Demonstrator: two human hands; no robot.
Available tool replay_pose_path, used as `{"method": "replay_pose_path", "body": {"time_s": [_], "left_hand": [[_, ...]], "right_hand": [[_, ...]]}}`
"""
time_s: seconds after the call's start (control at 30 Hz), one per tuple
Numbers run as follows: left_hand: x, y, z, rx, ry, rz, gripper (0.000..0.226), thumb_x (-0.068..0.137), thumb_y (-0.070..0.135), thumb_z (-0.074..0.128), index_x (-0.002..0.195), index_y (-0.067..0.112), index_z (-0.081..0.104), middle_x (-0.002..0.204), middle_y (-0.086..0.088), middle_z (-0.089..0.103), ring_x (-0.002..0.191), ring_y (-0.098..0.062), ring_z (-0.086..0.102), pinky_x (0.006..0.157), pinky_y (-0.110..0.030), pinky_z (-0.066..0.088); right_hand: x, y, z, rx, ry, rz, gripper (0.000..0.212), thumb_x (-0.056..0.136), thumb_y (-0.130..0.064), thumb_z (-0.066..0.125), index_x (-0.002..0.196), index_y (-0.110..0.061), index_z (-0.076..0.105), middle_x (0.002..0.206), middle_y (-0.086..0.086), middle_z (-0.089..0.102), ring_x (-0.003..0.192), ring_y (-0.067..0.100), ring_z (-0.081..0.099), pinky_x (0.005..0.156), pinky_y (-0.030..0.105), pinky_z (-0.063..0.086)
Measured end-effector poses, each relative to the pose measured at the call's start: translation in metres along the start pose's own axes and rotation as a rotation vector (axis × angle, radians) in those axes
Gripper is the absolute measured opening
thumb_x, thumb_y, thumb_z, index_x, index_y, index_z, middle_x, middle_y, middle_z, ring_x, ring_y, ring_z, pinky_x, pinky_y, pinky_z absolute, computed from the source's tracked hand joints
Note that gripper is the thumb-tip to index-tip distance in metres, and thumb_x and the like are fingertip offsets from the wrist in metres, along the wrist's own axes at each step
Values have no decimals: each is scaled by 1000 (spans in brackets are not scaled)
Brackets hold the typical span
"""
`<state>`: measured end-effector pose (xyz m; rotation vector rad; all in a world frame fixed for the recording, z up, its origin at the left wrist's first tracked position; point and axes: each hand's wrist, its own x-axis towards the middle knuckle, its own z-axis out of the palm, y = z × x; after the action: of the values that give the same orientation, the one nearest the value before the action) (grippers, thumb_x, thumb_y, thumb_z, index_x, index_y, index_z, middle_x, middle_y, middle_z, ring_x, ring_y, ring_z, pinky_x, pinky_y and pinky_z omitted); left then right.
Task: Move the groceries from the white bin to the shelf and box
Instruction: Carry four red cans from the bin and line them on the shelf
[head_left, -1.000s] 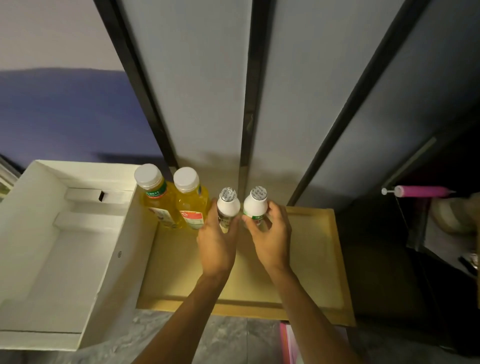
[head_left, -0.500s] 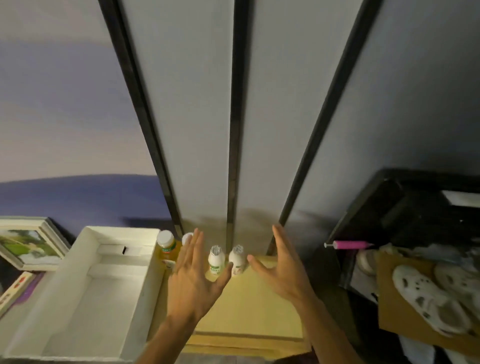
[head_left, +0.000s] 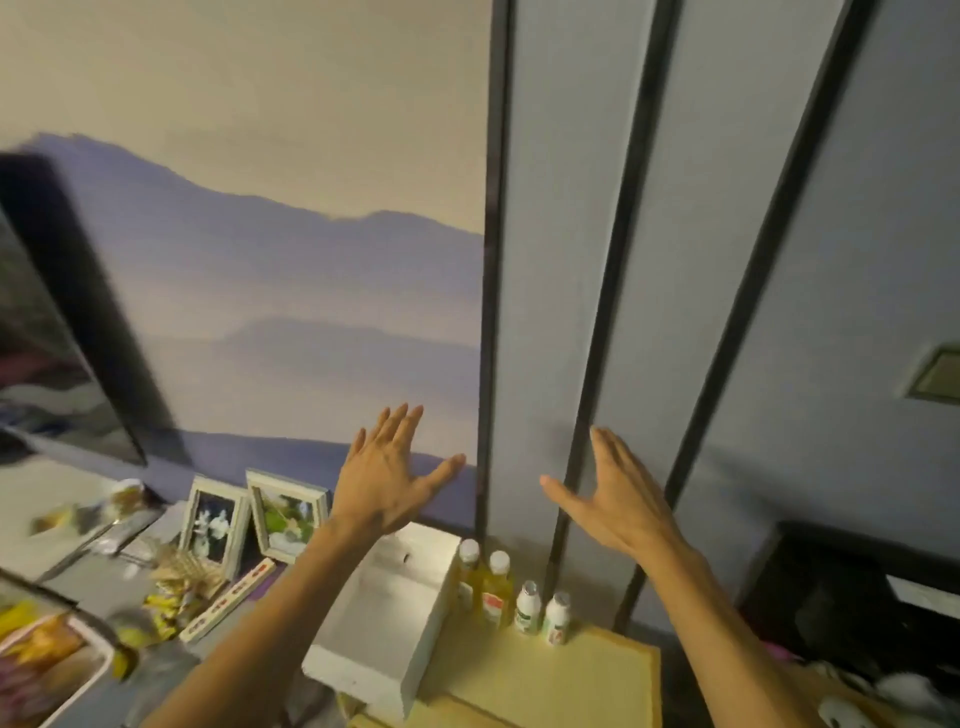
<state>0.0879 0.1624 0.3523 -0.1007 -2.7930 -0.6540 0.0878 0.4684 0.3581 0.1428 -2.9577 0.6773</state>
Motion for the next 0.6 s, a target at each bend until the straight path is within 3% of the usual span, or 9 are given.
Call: {"method": "replay_pose_path", "body": {"time_s": [0.17, 0.27, 0.43, 0.6], "left_hand": [[-55, -51, -67, 56, 140, -173, 111, 84, 98, 29, 170, 29, 17, 177, 1, 14, 164, -23, 14, 131, -50, 16], [-100, -98, -102, 95, 209, -315, 110, 85, 97, 31, 169, 27, 19, 177, 1, 18, 162, -24, 21, 130, -49, 19], [-184, -191, -160, 138, 282, -540, 113, 81, 101, 26, 167, 29, 24, 176, -1, 22, 160, -25, 26, 130, -50, 25], [-262, -292, -221, 190, 360, -740, 116, 78, 102, 28, 167, 26, 27, 174, -5, 27, 157, -28, 34, 125, -50, 33]], "right_hand": [[16, -100, 18, -7, -87, -233, 113, 89, -84, 49, 170, -17, 7, 178, 4, 6, 164, 25, 10, 128, 46, 21], [20, -168, 49, 16, -128, -363, 111, 90, -82, 50, 169, -16, 11, 178, 2, 10, 164, 21, 10, 130, 42, 19], [6, -298, 115, 19, -293, -568, 109, 93, -80, 49, 170, -18, 5, 178, 3, 5, 164, 24, 9, 131, 48, 19], [-16, -432, 188, 70, -392, -707, 128, 75, -98, 42, 169, -18, 8, 177, 7, 13, 162, 28, 17, 129, 49, 24]]}}
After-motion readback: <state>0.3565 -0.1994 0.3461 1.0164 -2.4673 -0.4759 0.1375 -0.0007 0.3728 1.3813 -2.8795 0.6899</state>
